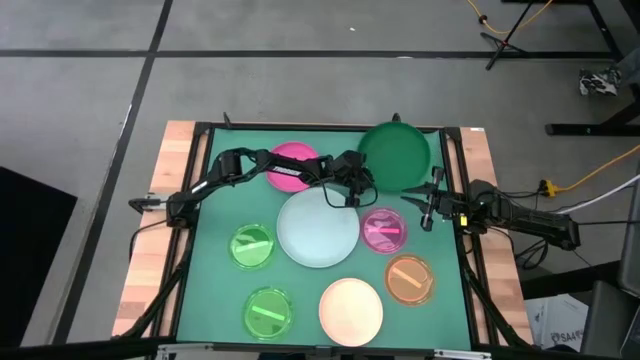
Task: Stack plastic plates
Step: Stack the dark green plate on top of the light blue plate
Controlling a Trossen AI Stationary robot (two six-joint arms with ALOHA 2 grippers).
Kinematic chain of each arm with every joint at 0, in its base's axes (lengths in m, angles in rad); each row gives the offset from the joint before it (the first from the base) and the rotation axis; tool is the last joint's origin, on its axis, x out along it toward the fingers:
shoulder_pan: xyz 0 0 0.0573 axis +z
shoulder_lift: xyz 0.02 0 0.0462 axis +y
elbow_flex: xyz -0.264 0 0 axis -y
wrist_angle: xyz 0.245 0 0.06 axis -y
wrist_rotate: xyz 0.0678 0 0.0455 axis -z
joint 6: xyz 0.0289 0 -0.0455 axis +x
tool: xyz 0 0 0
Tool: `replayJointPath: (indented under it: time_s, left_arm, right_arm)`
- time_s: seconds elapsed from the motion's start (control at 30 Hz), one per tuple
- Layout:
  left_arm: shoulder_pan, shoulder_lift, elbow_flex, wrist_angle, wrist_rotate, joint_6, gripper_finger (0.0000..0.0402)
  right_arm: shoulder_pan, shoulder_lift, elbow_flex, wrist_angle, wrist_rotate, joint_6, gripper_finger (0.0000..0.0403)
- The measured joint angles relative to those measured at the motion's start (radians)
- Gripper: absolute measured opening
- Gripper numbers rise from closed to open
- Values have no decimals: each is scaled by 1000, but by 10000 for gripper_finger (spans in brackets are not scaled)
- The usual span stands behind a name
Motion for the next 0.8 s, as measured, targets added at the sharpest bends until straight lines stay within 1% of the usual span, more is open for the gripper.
replayJointPath:
  time_s: [0.13, 0.37, 0.57, 0.8]
  left_arm:
    - [0, 0, 0, -4, 0, 0, 50]
    - [-2, 0, 0, -3, -6, -4, 8]
    - [-7, 0, 0, -1, -18, -12, 6]
    - [-30, -6, 0, -11, -34, -111, 3]
  right_arm:
    - [0, 0, 0, 0, 0, 0, 76]
    - [0, 0, 0, 0, 0, 0, 76]
    - [0, 0, 0, 0, 0, 0, 76]
    - [0, 0, 0, 0, 0, 0, 76]
